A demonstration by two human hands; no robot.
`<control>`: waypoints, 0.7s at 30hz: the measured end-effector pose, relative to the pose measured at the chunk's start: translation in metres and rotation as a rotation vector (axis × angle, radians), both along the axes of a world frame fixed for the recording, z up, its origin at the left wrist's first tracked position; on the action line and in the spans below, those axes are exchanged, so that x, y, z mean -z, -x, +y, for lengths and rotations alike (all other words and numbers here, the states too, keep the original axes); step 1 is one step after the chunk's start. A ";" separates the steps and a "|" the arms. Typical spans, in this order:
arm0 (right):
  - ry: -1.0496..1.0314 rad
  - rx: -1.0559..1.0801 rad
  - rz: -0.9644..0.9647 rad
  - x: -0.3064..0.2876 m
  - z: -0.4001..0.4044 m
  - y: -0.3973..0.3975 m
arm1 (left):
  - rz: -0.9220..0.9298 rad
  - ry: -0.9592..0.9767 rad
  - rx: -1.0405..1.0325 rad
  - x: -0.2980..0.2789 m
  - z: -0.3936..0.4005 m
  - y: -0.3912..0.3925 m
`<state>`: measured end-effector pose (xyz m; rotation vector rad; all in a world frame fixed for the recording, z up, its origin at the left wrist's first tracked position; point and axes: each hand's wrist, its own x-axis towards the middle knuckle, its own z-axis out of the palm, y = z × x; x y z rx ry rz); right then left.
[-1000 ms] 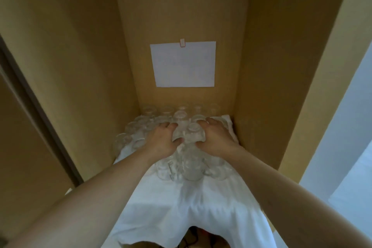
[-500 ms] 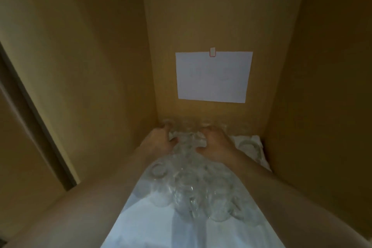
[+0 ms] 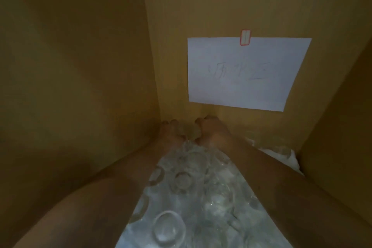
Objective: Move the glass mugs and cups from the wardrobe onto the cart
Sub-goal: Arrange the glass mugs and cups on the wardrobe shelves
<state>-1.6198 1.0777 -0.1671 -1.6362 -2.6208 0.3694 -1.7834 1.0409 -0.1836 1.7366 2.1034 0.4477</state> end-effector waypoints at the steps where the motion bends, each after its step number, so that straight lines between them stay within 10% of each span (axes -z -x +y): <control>1: 0.020 -0.007 -0.019 0.003 0.008 0.005 | -0.006 0.012 0.002 0.003 0.008 0.000; 21: 0.144 -0.087 -0.168 0.028 0.039 0.025 | -0.081 0.049 -0.069 0.019 0.040 0.006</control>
